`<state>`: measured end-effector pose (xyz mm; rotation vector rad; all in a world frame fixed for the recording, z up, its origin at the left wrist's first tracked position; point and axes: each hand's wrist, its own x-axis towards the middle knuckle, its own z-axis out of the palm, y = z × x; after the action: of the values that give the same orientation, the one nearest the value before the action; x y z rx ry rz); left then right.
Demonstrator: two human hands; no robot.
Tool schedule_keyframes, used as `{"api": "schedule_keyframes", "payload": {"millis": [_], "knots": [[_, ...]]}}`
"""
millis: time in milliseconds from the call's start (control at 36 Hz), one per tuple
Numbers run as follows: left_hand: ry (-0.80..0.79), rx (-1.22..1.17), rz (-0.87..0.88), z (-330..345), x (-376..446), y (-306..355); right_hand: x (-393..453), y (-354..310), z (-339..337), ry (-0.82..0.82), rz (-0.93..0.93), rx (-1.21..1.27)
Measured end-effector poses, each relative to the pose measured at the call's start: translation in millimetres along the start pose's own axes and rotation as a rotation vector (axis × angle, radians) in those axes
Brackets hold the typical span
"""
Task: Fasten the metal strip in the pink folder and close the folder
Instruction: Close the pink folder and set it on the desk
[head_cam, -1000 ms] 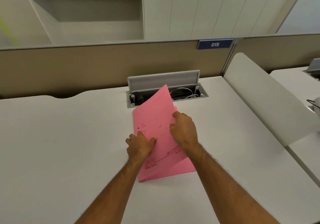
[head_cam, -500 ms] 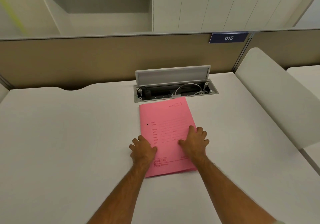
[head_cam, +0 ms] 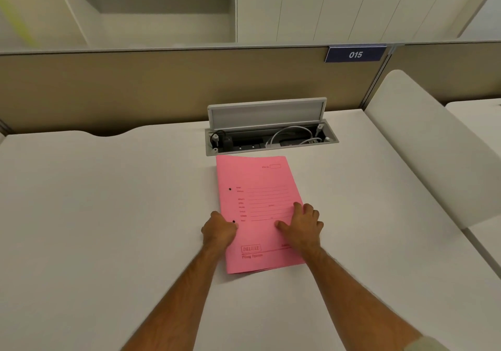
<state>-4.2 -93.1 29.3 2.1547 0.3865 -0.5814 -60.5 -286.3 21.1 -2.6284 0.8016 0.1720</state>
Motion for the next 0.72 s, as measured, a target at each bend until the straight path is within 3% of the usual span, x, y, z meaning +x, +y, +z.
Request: {"api": "schedule_keyframes", "payload": {"millis": [111,250,361,500,722], "knots": [[-0.034,-0.253,-0.012,-7.9,-0.2,-4.6,0.9,-1.0,-1.0,0.009,0.031,0.093],[0.032,-0.379,0.044,-30.1,-2.1,-13.1,2.2,-13.2,-5.3,0.019,0.099,0.178],[0.052,-0.449,0.070,-46.4,2.1,-21.3,4.4,-28.9,-7.8,-0.031,0.148,0.519],[0.104,-0.496,0.087,-74.3,11.4,-25.2,3.6,-60.8,-5.8,-0.034,0.068,0.809],[0.229,-0.516,0.091,-135.7,31.3,-26.4,6.2,-125.5,-5.0,-0.061,-0.122,0.789]]}}
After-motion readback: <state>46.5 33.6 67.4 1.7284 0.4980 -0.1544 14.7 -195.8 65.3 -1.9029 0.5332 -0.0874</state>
